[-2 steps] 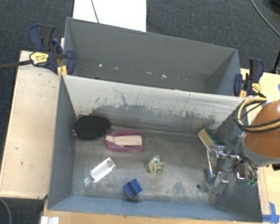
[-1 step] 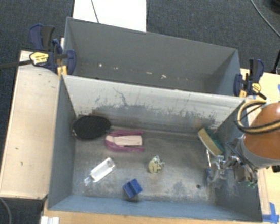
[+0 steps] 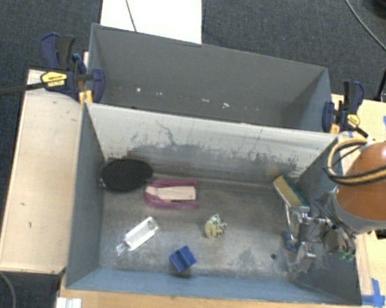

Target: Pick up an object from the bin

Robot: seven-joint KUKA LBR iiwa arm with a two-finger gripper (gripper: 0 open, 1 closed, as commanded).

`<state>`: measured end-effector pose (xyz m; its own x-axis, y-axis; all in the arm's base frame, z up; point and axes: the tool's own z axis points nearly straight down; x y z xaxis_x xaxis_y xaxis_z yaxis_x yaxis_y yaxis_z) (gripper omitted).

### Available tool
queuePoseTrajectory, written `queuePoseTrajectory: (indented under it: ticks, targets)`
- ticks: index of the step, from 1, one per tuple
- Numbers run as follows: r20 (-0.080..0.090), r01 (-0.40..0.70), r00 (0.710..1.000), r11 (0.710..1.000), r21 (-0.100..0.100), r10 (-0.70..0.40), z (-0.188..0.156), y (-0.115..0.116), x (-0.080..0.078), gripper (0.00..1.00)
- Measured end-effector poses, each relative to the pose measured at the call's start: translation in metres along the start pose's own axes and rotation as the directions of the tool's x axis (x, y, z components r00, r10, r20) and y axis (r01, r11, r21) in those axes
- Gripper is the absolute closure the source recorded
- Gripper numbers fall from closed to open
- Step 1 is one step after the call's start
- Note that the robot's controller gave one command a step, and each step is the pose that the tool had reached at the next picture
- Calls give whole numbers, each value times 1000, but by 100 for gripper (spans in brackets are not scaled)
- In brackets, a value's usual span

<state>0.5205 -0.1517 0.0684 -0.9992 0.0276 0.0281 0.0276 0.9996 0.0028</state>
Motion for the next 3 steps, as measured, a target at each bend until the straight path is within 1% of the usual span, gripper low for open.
queuePoseTrajectory:
  ticks: [1,2,3]
  targets:
    - [27,-507,861,862,-13,508,-26,3,-12,0]
    - [28,-503,864,864,-12,503,-26,3,-12,100]
    - [26,-501,865,866,-11,501,-26,3,-12,0]
